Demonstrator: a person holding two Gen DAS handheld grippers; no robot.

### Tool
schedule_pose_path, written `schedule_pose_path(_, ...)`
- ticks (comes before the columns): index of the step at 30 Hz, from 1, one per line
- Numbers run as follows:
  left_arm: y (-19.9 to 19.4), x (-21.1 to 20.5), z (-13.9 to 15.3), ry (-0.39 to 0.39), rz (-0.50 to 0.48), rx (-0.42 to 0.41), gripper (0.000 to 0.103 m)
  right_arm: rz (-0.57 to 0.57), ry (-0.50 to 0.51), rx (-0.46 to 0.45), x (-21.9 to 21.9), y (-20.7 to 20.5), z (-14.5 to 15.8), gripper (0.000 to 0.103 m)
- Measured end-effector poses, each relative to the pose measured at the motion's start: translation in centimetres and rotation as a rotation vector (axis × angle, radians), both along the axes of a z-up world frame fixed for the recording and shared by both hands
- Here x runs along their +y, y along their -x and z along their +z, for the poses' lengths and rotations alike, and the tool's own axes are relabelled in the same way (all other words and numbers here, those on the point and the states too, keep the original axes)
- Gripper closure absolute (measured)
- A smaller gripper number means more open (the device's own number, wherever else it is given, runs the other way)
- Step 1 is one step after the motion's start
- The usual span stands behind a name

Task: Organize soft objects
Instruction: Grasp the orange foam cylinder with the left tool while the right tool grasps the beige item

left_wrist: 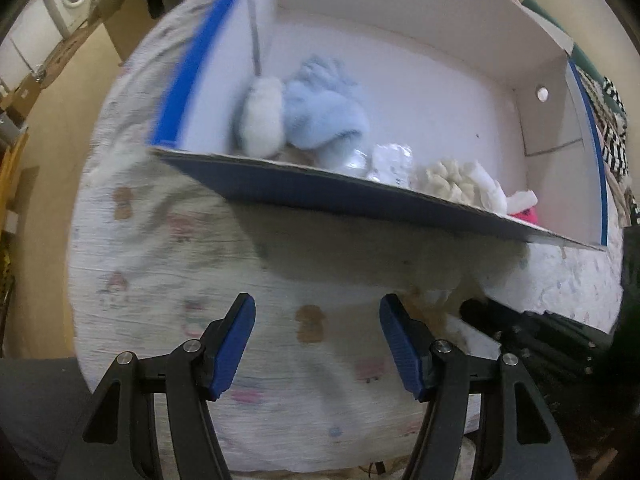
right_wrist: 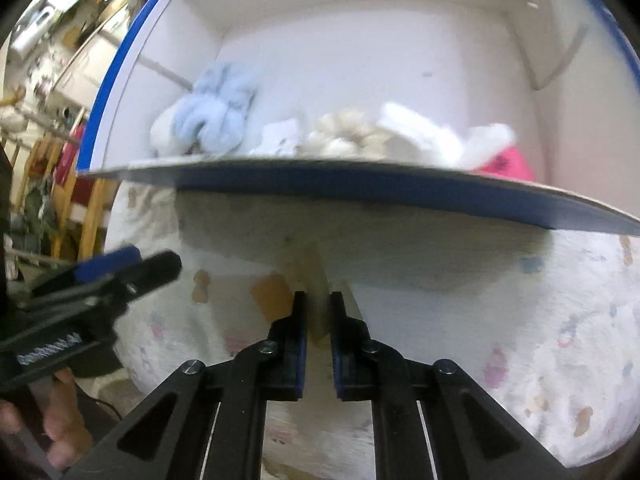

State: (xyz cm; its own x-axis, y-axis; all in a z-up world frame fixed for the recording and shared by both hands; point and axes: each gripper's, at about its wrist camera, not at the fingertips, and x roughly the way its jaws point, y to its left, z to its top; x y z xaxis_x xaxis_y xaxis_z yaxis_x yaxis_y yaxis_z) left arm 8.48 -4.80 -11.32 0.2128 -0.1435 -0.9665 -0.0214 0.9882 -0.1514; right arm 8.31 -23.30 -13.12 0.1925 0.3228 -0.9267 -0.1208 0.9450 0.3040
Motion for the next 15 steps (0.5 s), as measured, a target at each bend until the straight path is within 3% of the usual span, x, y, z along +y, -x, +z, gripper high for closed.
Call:
schedule_pose_path(9,-0.4,-5.5,-3.4,0.061,-0.116,0.126,0.047,-0.123,0.006,-0.018,-5.3,-0.6,1.0,0.091)
schedule_pose_path(10,-0.5,-6.2,-4.2,0.077,-0.137,0.159,0.053,-0.127,0.003,-0.016,-5.5,-0.5,1.1,0.091)
schedule_pose_path(11,-0.6,-6.7,-4.9,0.089,-0.159,0.187,0.066,-0.128,0.006,-0.017,-5.6,-0.4,1.1,0.091)
schedule_pose_path(13,-0.7,-7.1,-5.3,0.075,-0.166,0.188,0.075,-0.126,0.011,-0.018,-4.9,-0.5,1.0,0.091)
schedule_pose_path(15,-0.8,-7.2,-5.3,0.087,-0.170,0.183,0.092,-0.122,0.011,-0.015,-4.9,-0.5,1.2,0.091)
